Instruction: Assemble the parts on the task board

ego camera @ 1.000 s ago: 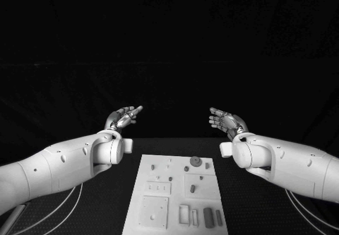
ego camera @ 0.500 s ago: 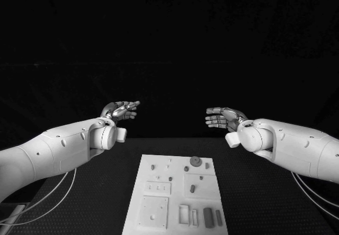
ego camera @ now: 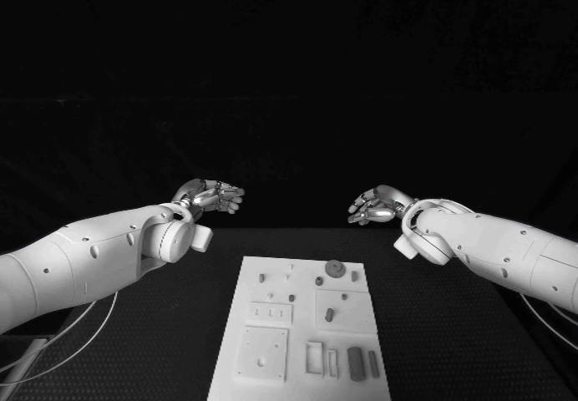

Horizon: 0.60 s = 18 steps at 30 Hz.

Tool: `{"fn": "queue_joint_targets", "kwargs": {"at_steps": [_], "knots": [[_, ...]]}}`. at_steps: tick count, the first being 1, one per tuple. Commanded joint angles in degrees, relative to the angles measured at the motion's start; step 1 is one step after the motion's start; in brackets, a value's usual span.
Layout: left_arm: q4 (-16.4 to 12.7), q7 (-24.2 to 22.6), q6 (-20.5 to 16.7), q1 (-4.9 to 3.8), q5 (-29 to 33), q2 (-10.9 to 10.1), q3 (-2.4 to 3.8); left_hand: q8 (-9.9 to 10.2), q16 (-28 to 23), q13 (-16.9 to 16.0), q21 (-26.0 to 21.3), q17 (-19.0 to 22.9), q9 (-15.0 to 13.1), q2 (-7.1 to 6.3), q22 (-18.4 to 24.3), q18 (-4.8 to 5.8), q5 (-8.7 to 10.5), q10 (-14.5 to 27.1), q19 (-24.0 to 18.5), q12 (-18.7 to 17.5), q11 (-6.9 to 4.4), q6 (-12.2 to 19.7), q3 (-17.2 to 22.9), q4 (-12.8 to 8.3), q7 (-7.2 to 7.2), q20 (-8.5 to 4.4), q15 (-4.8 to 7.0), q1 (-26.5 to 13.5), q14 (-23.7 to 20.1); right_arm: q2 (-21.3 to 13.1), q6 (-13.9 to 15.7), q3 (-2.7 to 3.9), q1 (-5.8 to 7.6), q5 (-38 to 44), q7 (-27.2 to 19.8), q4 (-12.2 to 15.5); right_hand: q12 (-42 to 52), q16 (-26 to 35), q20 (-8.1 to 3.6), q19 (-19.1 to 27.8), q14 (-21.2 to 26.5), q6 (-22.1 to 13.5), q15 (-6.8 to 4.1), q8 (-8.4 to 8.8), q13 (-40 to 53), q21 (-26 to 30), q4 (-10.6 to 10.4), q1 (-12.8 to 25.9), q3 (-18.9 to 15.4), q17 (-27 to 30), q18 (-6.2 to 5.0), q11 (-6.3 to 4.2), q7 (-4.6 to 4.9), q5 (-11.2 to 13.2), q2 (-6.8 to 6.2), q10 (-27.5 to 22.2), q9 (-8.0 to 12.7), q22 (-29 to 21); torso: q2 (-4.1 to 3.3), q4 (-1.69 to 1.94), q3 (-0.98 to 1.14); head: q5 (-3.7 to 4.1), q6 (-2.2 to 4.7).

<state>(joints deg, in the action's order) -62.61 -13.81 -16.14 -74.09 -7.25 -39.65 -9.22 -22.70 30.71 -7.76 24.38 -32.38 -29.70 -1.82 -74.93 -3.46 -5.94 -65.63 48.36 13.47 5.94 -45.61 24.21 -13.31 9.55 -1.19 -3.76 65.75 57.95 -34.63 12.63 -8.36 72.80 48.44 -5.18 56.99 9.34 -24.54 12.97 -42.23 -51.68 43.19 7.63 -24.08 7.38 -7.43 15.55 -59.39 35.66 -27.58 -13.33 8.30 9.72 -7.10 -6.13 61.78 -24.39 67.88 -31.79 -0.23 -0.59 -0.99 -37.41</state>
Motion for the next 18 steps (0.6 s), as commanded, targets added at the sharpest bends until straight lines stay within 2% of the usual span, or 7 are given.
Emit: {"fn": "queue_joint_targets", "kwargs": {"at_steps": [1,5,11,13,15,18], "knots": [[-1.6,-0.7,1.5,-0.06,-2.0,-0.7,0.07,0.7,1.0,0.1,1.6,-0.9,0.2,0.31,-1.4,-0.65,-0.1,-0.9,1.2,-0.7,-0.16,-0.6,0.5,-1.6,-0.05,-0.93,0.71,0.0,1.4,-0.3,-0.6,0.01,-0.09,15.6,1.7,1.3,1.1,-2.6,-1.62,-8.4,-7.6,6.6,-3.23,-0.78,2.1,-2.3,0.4,-3.0,3.0,-4.2,-1.67,-2.43,-1.52,0.3,-0.76,7.0,-0.6,0.9,-0.65,0.13,0.07,0.22,-0.14],[-4.8,-0.9,1.7,-0.06,-2.1,-2.3,0.07,1.2,1.1,-0.1,2.1,-1.3,0.3,-0.36,-1.3,-0.33,0.21,-1.5,1.0,-0.9,-0.29,-0.9,0.8,-2.5,-0.04,-1.24,0.73,-0.5,1.3,-0.3,-1.4,0.01,-0.36,20.6,2.7,2.6,0.1,-2.7,-2.42,-10.5,-9.6,7.3,-4.18,0.02,2.5,-3.1,0.7,-3.4,3.6,-5.6,-1.67,-2.49,-1.66,0.7,-1.1,7.6,-0.4,1.5,-1.25,0.32,0.07,0.28,-0.27],[-8.8,-2.1,0.3,0.28,-1.2,-3.8,0.06,2.2,1.0,0.0,2.8,-1.7,0.5,-2.33,-1.2,-0.08,1.99,-0.8,0.8,-2.1,0.11,-0.3,0.7,-2.3,0.39,-1.48,0.72,-2.5,1.1,-0.1,-1.9,0.01,-1.25,27.5,3.9,3.9,-1.2,-2.7,-3.36,-13.0,-12.3,7.7,-5.2,0.91,2.7,-4.1,0.6,-3.3,3.7,-7.1,-1.67,-2.38,-1.6,1.2,-1.71,7.9,-0.3,2.2,-2.55,0.88,-0.18,0.6,-0.69],[-10.2,-2.3,0.2,0.72,-0.6,-4.4,0.06,2.9,0.9,0.3,2.9,-1.8,0.7,-3.8,-1.2,0.02,3.12,0.4,0.7,-3.0,0.48,0.5,-0.1,-1.6,0.55,-1.38,0.58,-4.4,1.0,0.0,-2.0,0.01,-1.36,29.9,4.3,4.3,-1.7,-2.7,-3.61,-13.7,-13.1,7.7,-5.5,1.2,2.7,-4.4,0.4,-2.9,3.6,-7.6,-1.67,-2.26,-1.53,1.6,-2.05,7.8,-0.2,2.4,-2.91,1.01,-0.23,0.41,-0.81],[-11.3,-2.3,0.4,0.93,-0.5,-4.9,0.06,3.0,0.8,0.4,2.9,-1.9,0.7,-4.6,-1.2,0.02,3.14,0.9,0.5,-3.4,0.69,0.8,-0.9,-1.2,0.55,-1.31,0.48,-5.8,0.7,-0.1,-1.8,0.01,-1.69,31.6,4.6,4.7,-2.2,-2.5,-3.92,-14.4,-13.8,7.6,-5.76,1.6,2.7,-4.6,0.0,-2.7,3.6,-8.2,-1.67,-2.13,-1.43,2.8,-2.54,7.7,-0.2,2.6,-3.57,1.28,-0.28,0.49,-0.64],[-12.6,-2.0,0.8,0.97,-1.6,-5.5,0.06,3.4,0.5,0.6,2.7,-2.0,0.6,-4.82,-1.1,-0.16,3.13,1.9,-0.1,-4.1,0.88,1.2,-1.6,-1.6,0.3,-1.21,0.35,-6.5,0.2,0.2,-2.0,-0.01,-2.4,33.6,4.9,4.8,-3.1,-2.5,-4.32,-15.5,-15.0,7.3,-6.18,2.12,2.7,-5.0,-0.4,-2.6,3.7,-9.1,-1.67,-1.87,-1.36,3.5,-3.15,7.4,-0.1,2.9,-4.24,1.6,-0.36,0.87,-0.53]]}}
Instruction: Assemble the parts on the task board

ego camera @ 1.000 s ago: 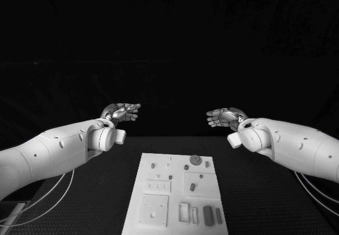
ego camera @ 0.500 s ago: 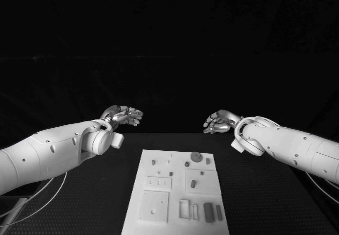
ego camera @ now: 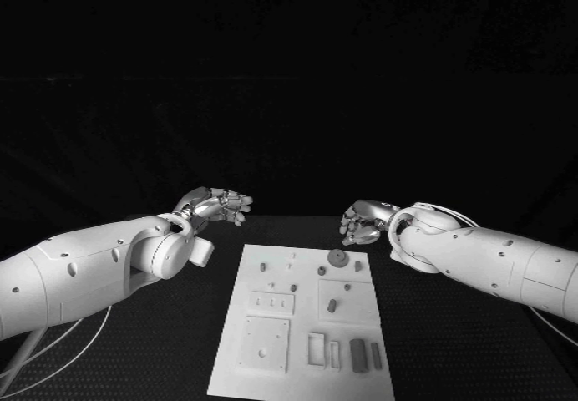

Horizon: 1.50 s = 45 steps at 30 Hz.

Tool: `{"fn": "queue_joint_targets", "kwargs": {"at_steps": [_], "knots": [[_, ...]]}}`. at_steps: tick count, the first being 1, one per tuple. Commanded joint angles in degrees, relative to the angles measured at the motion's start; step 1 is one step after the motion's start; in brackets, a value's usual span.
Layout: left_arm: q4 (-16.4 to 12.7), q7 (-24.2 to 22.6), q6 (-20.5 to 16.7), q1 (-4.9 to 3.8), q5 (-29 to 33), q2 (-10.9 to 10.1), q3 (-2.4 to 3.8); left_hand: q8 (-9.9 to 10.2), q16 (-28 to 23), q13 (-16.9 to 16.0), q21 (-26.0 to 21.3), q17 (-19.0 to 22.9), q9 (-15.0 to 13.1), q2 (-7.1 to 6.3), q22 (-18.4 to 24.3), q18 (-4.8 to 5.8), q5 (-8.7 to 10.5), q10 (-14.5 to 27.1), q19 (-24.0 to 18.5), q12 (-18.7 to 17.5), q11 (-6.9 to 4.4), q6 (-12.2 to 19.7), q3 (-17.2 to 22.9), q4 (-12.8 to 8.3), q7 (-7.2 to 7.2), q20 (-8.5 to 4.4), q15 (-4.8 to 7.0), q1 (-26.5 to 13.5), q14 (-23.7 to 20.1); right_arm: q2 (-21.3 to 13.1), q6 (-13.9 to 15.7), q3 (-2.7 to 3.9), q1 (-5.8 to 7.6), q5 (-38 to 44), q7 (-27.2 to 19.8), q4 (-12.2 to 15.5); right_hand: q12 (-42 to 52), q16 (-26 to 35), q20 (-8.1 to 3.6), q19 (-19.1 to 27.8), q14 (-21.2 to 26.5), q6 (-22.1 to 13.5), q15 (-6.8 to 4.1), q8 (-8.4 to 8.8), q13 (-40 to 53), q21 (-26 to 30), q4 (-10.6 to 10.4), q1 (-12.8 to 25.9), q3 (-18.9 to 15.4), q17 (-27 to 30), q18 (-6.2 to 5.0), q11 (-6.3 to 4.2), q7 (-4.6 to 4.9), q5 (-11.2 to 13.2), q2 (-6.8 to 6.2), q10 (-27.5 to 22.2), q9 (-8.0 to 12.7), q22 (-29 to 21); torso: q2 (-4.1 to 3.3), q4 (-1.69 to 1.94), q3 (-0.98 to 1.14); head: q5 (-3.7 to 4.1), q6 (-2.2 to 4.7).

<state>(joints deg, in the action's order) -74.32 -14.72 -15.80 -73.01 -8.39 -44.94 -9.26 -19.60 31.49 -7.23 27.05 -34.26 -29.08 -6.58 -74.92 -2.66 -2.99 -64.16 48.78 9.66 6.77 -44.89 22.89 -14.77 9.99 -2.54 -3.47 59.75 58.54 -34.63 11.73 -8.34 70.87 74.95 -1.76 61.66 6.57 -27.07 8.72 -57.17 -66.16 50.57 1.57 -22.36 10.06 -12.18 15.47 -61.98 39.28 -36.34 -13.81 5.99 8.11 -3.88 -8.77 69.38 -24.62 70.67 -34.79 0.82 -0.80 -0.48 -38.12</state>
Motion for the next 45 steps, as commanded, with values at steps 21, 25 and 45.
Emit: {"fn": "queue_joint_targets", "kwargs": {"at_steps": [21,25,45], "knots": [[-4.3,-0.6,2.0,0.07,-5.1,-1.0,0.11,1.1,-1.8,-0.4,-0.2,-0.3,-0.5,0.45,-0.8,-1.21,0.09,-0.8,-1.8,-1.1,0.02,0.8,0.2,-1.3,0.04,0.94,-0.66,0.3,-1.3,2.1,3.0,-0.96,-1.56,13.8,2.5,1.2,-2.7,0.8,-0.91,-2.6,-2.8,-1.8,-0.25,2.01,-1.7,-0.9,-1.6,-0.6,0.7,-3.2,-1.19,1.47,0.29,1.0,-2.22,-2.9,0.5,0.9,-4.92,1.3,-0.7,0.8,0.42],[-4.5,-0.6,2.0,0.08,-4.9,-1.0,0.11,1.2,-1.8,-0.4,-0.2,-0.3,-0.6,0.56,-0.8,-1.23,0.09,-0.5,-1.8,-1.4,0.12,0.8,0.3,-1.2,0.05,0.97,-0.67,0.2,-1.3,2.3,3.1,-0.97,-1.74,14.5,2.8,1.5,-2.7,0.8,-1.06,-2.9,-3.1,-1.9,-0.31,2.13,-1.9,-1.1,-1.7,-0.8,0.9,-3.6,-1.19,1.43,0.3,1.0,-2.45,-2.9,0.5,1.1,-5.32,1.31,-0.79,0.86,0.41],[-4.7,-0.4,2.0,0.08,-4.6,-0.8,0.12,1.2,-1.9,-0.4,-0.1,-0.4,-0.6,0.67,-0.8,-1.25,0.08,-0.3,-1.7,-1.6,0.19,0.7,0.3,-1.1,0.14,0.96,-0.65,0.0,-1.2,3.5,2.3,-1.29,-2.78,17.0,3.3,1.5,-2.5,0.8,-1.37,-3.5,-3.9,-1.6,-0.55,2.03,-2.0,-1.5,-2.1,-0.9,1.2,-4.6,-1.19,1.2,0.4,1.0,-2.81,-2.4,0.4,1.5,-6.77,1.69,-1.25,0.96,0.47]]}}
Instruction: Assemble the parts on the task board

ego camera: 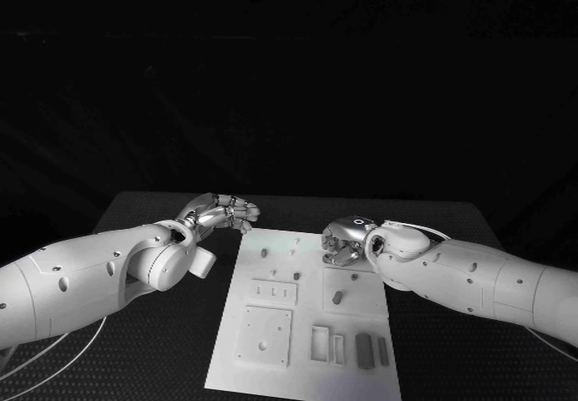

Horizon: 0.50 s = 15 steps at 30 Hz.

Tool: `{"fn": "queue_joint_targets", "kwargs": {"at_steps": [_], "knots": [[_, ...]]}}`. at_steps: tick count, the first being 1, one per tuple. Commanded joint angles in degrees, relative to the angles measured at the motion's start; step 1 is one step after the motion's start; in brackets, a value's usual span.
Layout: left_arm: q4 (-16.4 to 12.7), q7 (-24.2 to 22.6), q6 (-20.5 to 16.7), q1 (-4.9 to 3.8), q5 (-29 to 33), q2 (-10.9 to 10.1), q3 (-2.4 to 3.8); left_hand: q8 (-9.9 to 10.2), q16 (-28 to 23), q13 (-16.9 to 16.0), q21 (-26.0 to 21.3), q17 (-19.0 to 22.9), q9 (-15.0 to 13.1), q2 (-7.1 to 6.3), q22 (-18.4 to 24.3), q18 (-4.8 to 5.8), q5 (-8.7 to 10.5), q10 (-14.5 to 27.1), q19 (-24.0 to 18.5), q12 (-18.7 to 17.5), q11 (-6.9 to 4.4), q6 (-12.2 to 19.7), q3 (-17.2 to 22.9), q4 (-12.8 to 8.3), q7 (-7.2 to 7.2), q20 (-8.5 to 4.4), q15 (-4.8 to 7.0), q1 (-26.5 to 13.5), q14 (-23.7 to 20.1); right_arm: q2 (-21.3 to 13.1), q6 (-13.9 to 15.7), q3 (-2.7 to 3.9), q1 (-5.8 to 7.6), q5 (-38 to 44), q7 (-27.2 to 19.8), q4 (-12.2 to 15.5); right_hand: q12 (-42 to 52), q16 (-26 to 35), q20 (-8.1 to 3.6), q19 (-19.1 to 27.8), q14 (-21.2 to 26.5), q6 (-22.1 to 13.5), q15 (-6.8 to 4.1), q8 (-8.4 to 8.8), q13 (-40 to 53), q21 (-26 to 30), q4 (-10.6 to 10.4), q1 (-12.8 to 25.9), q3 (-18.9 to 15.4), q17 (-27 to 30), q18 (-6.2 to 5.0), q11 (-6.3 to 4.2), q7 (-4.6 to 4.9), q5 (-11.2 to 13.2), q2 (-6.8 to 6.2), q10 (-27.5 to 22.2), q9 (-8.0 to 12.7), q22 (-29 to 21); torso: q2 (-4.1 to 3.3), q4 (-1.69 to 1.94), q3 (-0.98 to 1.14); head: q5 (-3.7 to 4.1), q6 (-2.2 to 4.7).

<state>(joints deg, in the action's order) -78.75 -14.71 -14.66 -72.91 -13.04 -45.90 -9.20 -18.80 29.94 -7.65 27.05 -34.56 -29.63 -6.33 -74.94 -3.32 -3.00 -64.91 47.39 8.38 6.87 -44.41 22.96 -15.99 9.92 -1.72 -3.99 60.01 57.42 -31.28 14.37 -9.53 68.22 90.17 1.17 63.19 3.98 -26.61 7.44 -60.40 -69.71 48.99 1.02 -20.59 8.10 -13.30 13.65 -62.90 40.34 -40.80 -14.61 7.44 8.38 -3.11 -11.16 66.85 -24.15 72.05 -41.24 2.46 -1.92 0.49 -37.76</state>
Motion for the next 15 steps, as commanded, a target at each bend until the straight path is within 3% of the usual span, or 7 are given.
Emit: {"fn": "queue_joint_targets", "kwargs": {"at_steps": [1,3,4,6,15], "knots": [[-0.3,-0.4,0.9,-0.03,0.1,0.1,0.06,0.4,-0.3,0.1,-0.1,-0.1,-0.1,0.41,-0.8,-0.58,0.09,0.4,-0.3,-0.4,0.1,0.3,0.2,0.1,0.21,0.15,-0.14,-0.3,0.0,0.2,-0.5,-0.17,-0.18,1.9,0.4,-0.1,0.1,0.3,-0.09,-0.3,-0.3,0.0,0.0,0.25,-0.1,-0.4,-0.3,0.0,0.1,-0.1,-0.39,-0.26,0.13,0.2,-0.43,0.2,0.0,0.1,-0.33,0.05,-0.12,-0.08,0.16],[-0.4,-0.4,0.9,-0.03,0.1,0.1,0.07,0.4,-0.3,0.1,-0.1,-0.1,-0.1,0.42,-0.8,-0.58,0.09,0.4,-0.3,-0.4,0.11,0.3,0.2,0.1,0.24,0.14,-0.14,-0.3,0.0,0.2,-0.5,-0.29,-0.26,2.1,0.4,-0.3,0.1,0.4,-0.11,-0.3,-0.4,0.1,-0.04,0.21,-0.1,-0.4,-0.3,0.0,0.1,-0.2,-0.39,-0.3,0.14,0.2,-0.43,0.3,0.0,0.2,-0.45,0.08,-0.16,-0.1,0.19],[-0.4,-0.4,1.0,-0.03,0.1,0.1,0.08,0.4,-0.3,0.1,-0.1,-0.1,-0.1,0.42,-0.8,-0.58,0.09,0.4,-0.3,-0.4,0.11,0.3,0.2,0.1,0.25,0.14,-0.14,-0.3,0.0,0.4,-0.5,-0.47,-0.36,2.4,0.5,-0.4,0.1,0.4,-0.12,-0.3,-0.4,0.1,-0.06,0.18,-0.1,-0.4,-0.3,0.0,0.1,-0.3,-0.39,-0.33,0.13,0.2,-0.44,0.4,-0.1,0.2,-0.5,0.36,-0.15,0.18,0.2],[-0.5,-0.4,1.0,-0.03,0.1,0.0,0.11,0.4,-0.3,0.1,-0.1,-0.1,-0.1,0.42,-0.8,-0.59,0.09,0.4,-0.3,-0.4,0.13,0.3,0.2,0.2,0.29,0.14,-0.13,-0.3,0.0,0.4,-0.3,-0.54,-0.48,2.5,0.6,-0.6,0.2,0.4,-0.13,-0.4,-0.5,0.2,-0.08,0.16,-0.1,-0.4,-0.3,0.0,0.1,-0.4,-0.39,-0.35,0.11,0.2,-0.44,0.5,-0.1,0.2,-0.59,0.47,-0.16,0.27,0.14],[-0.4,-0.3,1.1,-0.03,0.1,0.1,0.14,0.4,-0.4,0.0,-0.1,-0.1,-0.1,0.46,-0.8,-0.59,0.09,0.5,-0.3,-0.5,0.14,0.3,0.2,0.2,0.34,0.14,-0.13,-0.4,0.0,1.0,0.3,-0.64,-0.69,3.4,0.9,-0.9,0.4,0.5,-0.33,-0.8,-0.9,1.0,-0.37,-0.18,0.0,-0.7,-0.4,0.0,0.2,-1.4,-0.39,-0.7,0.05,0.3,-0.31,1.6,-0.3,0.7,-1.01,0.59,-0.24,0.43,0.16]]}}
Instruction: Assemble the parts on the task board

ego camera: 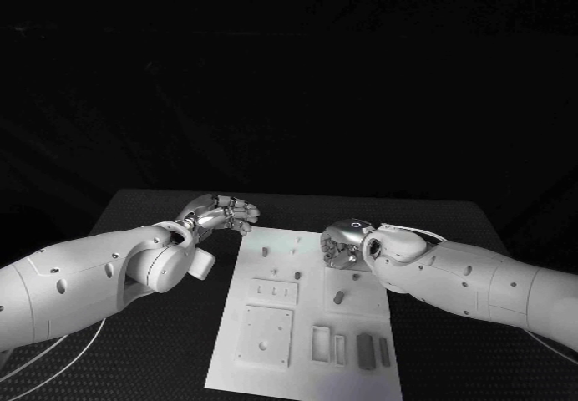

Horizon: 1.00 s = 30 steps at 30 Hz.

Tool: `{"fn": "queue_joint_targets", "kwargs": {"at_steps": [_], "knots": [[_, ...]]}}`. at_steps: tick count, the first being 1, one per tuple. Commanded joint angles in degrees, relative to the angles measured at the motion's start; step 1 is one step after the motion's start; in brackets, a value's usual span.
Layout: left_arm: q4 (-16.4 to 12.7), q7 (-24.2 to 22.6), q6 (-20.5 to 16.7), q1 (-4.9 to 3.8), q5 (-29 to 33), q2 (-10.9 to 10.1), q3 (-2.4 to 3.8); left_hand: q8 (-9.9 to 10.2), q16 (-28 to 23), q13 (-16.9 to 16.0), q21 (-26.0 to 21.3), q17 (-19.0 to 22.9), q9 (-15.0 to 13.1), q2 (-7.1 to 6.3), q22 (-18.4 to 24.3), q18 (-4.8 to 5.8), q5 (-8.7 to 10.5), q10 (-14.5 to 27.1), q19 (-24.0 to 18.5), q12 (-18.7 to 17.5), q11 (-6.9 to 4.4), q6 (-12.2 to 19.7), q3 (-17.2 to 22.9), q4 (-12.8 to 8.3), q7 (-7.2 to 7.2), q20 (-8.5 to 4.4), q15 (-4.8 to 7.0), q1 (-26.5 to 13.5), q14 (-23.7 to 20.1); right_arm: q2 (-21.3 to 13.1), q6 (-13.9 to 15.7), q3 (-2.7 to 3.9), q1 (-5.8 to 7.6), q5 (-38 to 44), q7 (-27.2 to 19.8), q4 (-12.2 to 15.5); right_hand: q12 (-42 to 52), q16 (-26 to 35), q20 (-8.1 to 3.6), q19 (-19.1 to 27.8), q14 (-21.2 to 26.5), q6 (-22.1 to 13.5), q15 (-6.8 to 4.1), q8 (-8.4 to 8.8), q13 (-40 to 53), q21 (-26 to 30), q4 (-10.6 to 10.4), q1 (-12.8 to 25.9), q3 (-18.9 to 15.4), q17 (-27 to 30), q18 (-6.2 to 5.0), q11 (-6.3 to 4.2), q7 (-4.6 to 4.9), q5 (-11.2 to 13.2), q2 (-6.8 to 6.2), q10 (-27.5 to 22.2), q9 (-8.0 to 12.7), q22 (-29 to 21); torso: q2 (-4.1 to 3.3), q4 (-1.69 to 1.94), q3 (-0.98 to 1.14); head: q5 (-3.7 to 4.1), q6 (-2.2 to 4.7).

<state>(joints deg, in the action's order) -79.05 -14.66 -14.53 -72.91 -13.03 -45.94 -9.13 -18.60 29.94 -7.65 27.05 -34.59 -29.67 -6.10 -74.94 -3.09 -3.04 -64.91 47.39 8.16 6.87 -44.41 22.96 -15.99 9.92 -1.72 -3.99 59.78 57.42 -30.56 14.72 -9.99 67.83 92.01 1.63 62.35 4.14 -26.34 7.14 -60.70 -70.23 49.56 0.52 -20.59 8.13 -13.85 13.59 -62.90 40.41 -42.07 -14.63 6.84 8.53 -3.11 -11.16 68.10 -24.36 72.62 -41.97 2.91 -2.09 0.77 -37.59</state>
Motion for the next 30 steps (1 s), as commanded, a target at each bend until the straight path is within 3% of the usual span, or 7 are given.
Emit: {"fn": "queue_joint_targets", "kwargs": {"at_steps": [1,9,15,23,30], "knots": [[-0.1,-0.4,1.0,-0.03,0.2,0.2,0.07,0.2,-0.4,0.1,-0.1,-0.1,-0.1,0.24,-0.8,-0.82,0.13,0.5,-0.3,-0.2,0.15,0.2,0.2,0.2,0.33,0.14,-0.13,-0.2,0.0,0.3,0.0,-0.19,-0.33,1.7,0.5,-0.1,0.3,0.2,-0.07,-0.5,-0.4,0.6,0.07,-0.24,0.0,-0.2,-0.4,0.0,0.1,-0.3,-0.37,-0.18,-0.13,0.3,-0.28,0.5,-0.1,0.2,-0.32,0.16,-0.1,0.37,-0.06],[0.2,-0.3,0.7,-0.02,0.6,0.6,0.07,0.3,-0.2,0.0,0.1,-0.3,-0.1,0.36,-0.9,-0.91,0.13,0.4,-0.1,-0.4,0.16,0.2,0.2,0.3,0.42,0.03,0.03,-0.4,0.4,0.6,-0.2,-0.25,-0.5,3.0,0.9,-0.6,0.8,0.4,-0.27,-0.8,-0.7,1.5,-0.3,-0.67,0.4,-0.6,-0.4,-0.2,0.5,-1.4,-0.37,-0.68,-0.34,0.3,-0.3,2.1,-0.4,0.7,-0.45,0.0,-0.15,0.22,-0.32],[0.3,-0.3,0.7,-0.02,0.7,0.8,0.07,0.3,-0.3,0.0,0.1,-0.3,-0.2,0.48,-0.9,-0.88,0.12,0.4,-0.2,-0.4,0.14,0.1,0.3,0.3,0.41,0.04,-0.02,-0.4,0.2,0.6,0.0,-0.25,-0.51,4.7,1.5,-0.2,1.6,0.1,-0.67,-1.5,-1.3,3.1,-0.81,-1.4,1.2,-1.1,0.8,-1.9,1.7,-2.7,-0.37,-1.4,-0.78,0.3,0.54,3.9,-0.8,1.3,-0.47,0.04,-0.08,0.23,-0.21],[0.4,-0.3,0.7,-0.02,0.7,0.7,0.06,0.3,-0.4,0.0,0.0,-0.3,-0.2,0.51,-0.9,-0.87,0.12,0.3,-0.3,-0.5,0.13,0.1,0.3,0.3,0.4,0.06,-0.05,-0.4,0.1,0.3,2.8,-0.25,-0.51,5.6,2.1,0.2,2.8,-2.8,-2.05,-4.5,-3.9,6.7,-2.32,-2.5,3.2,-4.0,2.9,-5.1,4.8,-5.7,-0.37,-3.01,-1.79,0.2,2.3,7.6,-1.7,3.6,-0.58,0.12,-0.12,0.22,0.16],[0.4,-0.3,0.7,-0.02,0.8,0.7,0.06,0.3,-0.4,0.0,0.0,-0.3,-0.2,0.51,-0.9,-0.86,0.12,0.3,-0.3,-0.5,0.12,0.1,0.3,0.3,0.4,0.06,-0.06,-0.4,0.1,0.2,5.0,-0.25,-0.51,5.8,2.7,0.6,3.1,-4.6,-2.8,-5.6,-4.4,8.3,-3.05,-2.64,4.7,-6.1,3.0,-5.3,5.9,-7.3,-0.37,-3.71,-2.23,0.2,2.37,9.1,-2.4,3.8,-0.65,0.06,-0.17,0.33,0.15]]}}
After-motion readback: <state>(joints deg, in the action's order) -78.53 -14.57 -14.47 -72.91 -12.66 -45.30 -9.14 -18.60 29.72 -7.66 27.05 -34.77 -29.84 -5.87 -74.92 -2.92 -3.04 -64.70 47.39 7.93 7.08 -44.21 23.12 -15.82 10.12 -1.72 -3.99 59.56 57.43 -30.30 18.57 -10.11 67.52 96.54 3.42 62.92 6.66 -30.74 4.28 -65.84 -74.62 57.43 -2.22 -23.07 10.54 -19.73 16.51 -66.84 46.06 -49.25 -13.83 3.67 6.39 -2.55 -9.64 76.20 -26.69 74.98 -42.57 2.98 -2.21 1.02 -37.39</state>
